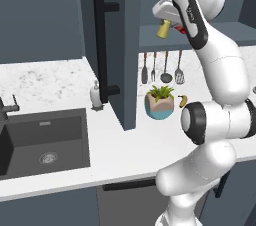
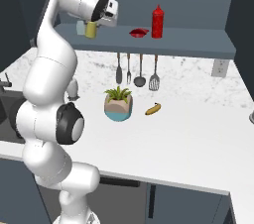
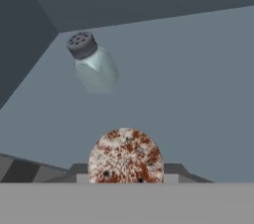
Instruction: Put the shaker and condiment bottle from the counter next to their counterparts in the cabinet.
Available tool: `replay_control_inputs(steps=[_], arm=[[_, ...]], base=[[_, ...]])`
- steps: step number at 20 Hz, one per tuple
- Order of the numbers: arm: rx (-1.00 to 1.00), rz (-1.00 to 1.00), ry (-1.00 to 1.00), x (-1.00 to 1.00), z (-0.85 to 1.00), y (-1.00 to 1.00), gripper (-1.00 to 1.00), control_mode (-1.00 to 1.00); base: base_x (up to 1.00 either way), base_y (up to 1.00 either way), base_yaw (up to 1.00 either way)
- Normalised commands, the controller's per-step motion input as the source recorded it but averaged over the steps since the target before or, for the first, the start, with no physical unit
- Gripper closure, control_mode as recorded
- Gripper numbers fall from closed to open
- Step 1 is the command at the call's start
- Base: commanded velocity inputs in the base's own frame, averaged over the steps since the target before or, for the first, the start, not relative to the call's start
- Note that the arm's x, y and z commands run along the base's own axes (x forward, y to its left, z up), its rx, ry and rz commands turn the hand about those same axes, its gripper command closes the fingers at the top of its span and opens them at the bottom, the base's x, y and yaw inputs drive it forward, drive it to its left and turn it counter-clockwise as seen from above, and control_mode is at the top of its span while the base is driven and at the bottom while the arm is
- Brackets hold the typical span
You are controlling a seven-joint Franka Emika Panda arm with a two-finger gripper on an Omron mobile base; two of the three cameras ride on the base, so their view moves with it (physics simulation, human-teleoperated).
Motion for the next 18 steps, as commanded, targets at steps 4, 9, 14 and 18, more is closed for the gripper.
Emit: replay_control_inputs(steps=[4, 9, 14, 18], arm=[[-0.01, -0.01, -0.01, 0.14, -0.11, 0.03, 1.00, -1.00], [-0.01, 0.00, -0.01, 0.07, -0.15, 0.13, 1.00, -1.00], [-0.02, 0.00, -0.03, 0.25, -0.24, 0.02, 1.00, -1.00], [0.00, 0.00, 0.00, 0.01, -0.10, 0.09, 1.00, -1.00]], base=[[0.00, 0.00, 0.00], [0.00, 0.00, 0.00], [0.00, 0.00, 0.00], [0.00, 0.00, 0.00]])
